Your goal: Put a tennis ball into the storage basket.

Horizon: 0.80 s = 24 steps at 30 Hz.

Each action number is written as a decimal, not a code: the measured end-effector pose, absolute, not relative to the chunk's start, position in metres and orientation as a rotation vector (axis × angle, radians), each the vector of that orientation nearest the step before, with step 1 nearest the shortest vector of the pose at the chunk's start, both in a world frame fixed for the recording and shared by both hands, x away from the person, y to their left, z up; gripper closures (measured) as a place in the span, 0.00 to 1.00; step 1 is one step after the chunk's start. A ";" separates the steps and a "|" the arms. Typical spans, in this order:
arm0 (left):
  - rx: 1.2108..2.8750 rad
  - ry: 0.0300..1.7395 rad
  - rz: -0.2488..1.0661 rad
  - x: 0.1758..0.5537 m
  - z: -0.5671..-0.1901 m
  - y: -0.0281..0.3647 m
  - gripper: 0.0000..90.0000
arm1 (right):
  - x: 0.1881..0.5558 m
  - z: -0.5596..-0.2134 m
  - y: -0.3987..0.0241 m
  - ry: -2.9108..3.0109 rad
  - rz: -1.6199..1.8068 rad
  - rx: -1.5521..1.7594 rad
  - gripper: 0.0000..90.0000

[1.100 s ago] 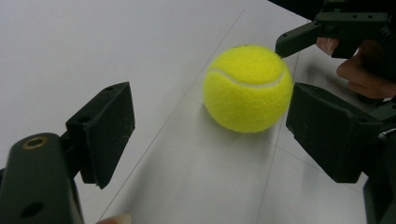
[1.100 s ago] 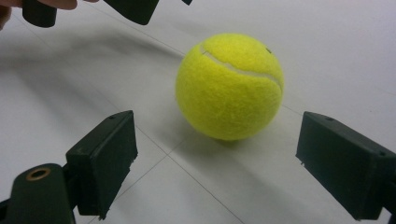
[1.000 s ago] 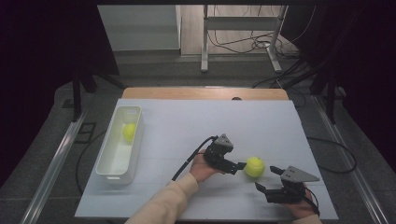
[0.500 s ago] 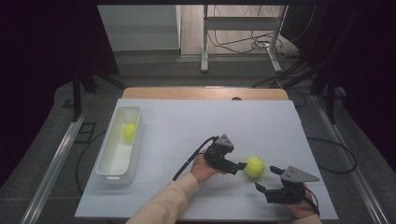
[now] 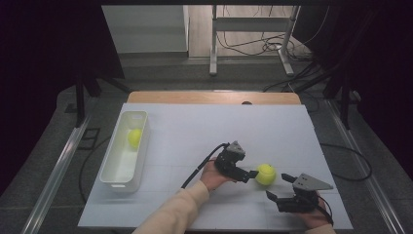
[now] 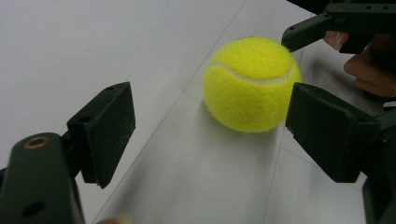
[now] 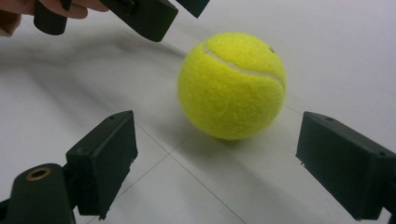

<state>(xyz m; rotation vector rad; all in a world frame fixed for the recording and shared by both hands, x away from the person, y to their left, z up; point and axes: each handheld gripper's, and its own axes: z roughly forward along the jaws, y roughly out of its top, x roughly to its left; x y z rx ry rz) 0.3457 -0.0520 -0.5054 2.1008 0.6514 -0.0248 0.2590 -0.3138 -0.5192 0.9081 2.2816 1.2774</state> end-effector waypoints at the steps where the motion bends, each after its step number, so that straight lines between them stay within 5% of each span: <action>1: 2.101 0.651 -0.025 0.346 -0.505 -0.052 0.19 | 0.259 -0.519 -0.314 2.282 1.277 0.908 0.14; 24: 2.137 0.574 -0.088 0.347 -0.503 -0.078 0.15 | 0.258 -0.519 -0.316 2.282 1.275 0.915 0.14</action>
